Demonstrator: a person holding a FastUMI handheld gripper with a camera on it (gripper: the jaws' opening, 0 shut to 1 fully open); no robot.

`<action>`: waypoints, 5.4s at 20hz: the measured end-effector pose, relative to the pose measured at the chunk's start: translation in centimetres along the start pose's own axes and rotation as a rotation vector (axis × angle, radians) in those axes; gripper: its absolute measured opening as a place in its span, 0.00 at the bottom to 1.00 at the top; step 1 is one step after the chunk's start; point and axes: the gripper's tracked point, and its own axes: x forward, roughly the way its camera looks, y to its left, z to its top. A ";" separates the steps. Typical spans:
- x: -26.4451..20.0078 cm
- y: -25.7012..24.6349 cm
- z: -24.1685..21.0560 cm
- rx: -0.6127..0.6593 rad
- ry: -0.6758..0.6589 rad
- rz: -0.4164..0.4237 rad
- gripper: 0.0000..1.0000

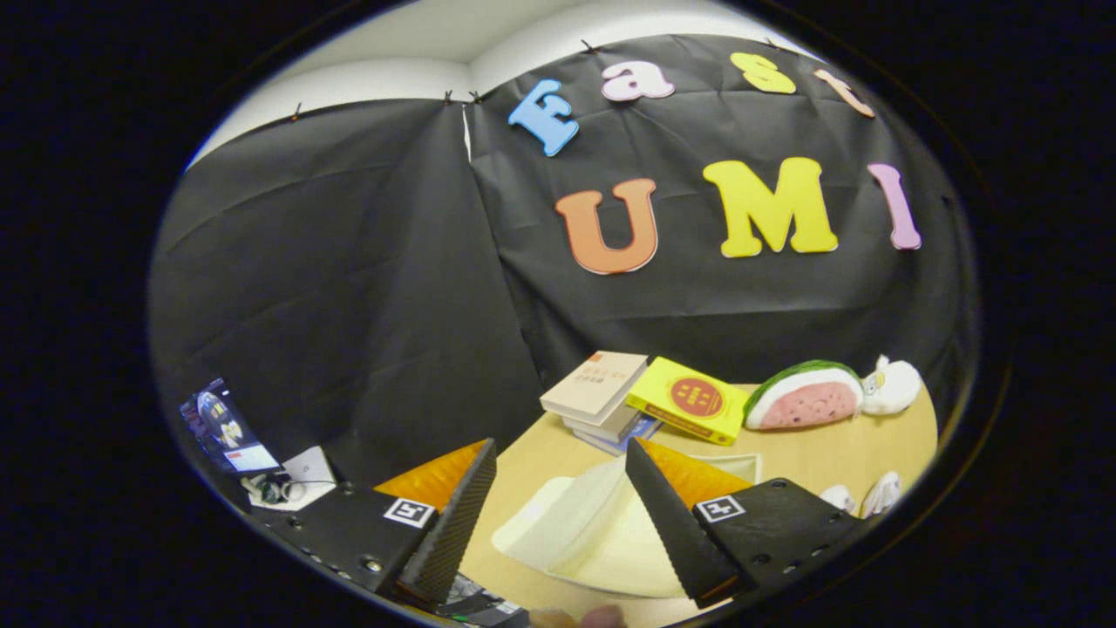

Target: Open the storage box then place both shoes into the box .Put the left shoe in first, then the right shoe, with the right side of both shoes facing outward in a uniform manner.

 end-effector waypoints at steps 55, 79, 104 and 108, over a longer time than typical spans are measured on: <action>-5.7 -34.0 -24.9 0.647 0.667 -0.426 0.00; 8.3 -10.3 -13.7 0.627 0.525 -0.449 0.00; 12.8 -8.1 -21.7 0.630 0.658 -0.440 0.13; 12.7 -8.3 -20.6 0.567 0.643 -0.432 0.65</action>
